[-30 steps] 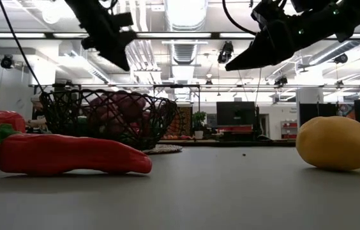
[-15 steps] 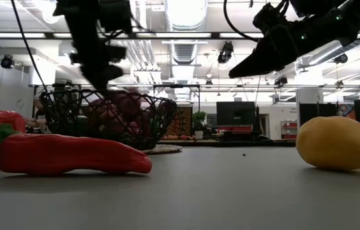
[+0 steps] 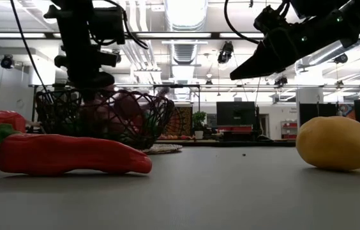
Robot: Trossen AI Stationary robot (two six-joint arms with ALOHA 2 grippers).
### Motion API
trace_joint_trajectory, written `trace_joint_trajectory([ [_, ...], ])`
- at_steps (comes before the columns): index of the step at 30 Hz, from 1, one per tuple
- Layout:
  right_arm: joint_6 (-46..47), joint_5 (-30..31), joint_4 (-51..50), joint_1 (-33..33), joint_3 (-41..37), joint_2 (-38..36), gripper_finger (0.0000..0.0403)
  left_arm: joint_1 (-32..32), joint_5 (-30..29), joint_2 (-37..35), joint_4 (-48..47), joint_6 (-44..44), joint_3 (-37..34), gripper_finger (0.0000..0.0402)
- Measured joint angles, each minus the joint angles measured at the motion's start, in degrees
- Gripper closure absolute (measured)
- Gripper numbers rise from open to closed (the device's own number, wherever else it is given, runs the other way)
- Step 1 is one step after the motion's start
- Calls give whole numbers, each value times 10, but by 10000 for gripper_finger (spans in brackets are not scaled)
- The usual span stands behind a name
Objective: Build produce basket
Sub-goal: Put the purple garlic into the wire basket, then put the banana into the wire basket
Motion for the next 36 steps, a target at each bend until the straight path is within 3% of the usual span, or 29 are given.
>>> trace_joint_trajectory([
  [12,3,0,-1,0,0,0,179,-4,4,-6,2,16,13,400],
  [22,30,-1,-2,0,0,-1,179,-59,7,-71,14,15,19,400],
  [27,50,-2,-11,0,0,0,179,-124,-6,-99,102,39,9,400],
  [32,80,-7,-14,0,0,-1,179,-202,-48,-104,203,114,1,400],
  [36,120,-9,-73,0,26,0,179,-254,-59,-104,311,200,-15,400],
])
